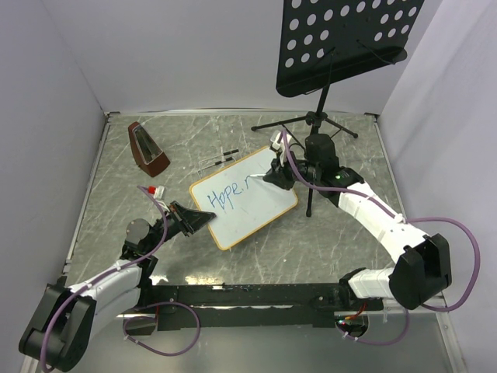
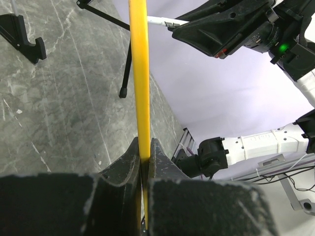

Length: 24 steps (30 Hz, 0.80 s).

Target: Write a sentence on the whiteboard

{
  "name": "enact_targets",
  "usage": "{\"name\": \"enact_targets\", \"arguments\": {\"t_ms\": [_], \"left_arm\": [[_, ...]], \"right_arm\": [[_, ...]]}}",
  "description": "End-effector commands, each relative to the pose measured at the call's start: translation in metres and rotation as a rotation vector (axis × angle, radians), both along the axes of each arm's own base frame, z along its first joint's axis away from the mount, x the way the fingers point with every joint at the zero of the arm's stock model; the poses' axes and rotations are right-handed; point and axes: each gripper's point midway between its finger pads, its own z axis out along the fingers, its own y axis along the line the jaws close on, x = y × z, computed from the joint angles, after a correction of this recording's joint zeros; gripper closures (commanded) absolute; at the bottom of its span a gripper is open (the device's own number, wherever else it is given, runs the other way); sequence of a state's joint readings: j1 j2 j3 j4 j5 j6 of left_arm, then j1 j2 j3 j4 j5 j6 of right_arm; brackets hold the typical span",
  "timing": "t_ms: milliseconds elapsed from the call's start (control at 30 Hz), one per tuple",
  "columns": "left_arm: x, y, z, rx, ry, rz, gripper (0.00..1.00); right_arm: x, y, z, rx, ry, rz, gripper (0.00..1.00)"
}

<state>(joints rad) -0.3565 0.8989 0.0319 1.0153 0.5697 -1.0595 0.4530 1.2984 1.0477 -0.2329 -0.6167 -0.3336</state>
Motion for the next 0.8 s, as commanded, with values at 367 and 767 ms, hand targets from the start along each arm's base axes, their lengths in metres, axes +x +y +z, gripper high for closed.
{"name": "enact_targets", "arguments": {"t_ms": [367, 767], "left_arm": [[-0.005, 0.006, 0.045, -0.079, -0.188, 0.024, 0.99], [-0.006, 0.005, 0.041, -0.072, -0.180, 0.011, 0.99]], "right_arm": [[-0.024, -0.011, 0.000, -0.023, -0.012, 0.059, 1.00], [-0.004, -0.004, 0.025, 0.031, -0.053, 0.017, 1.00]]}}
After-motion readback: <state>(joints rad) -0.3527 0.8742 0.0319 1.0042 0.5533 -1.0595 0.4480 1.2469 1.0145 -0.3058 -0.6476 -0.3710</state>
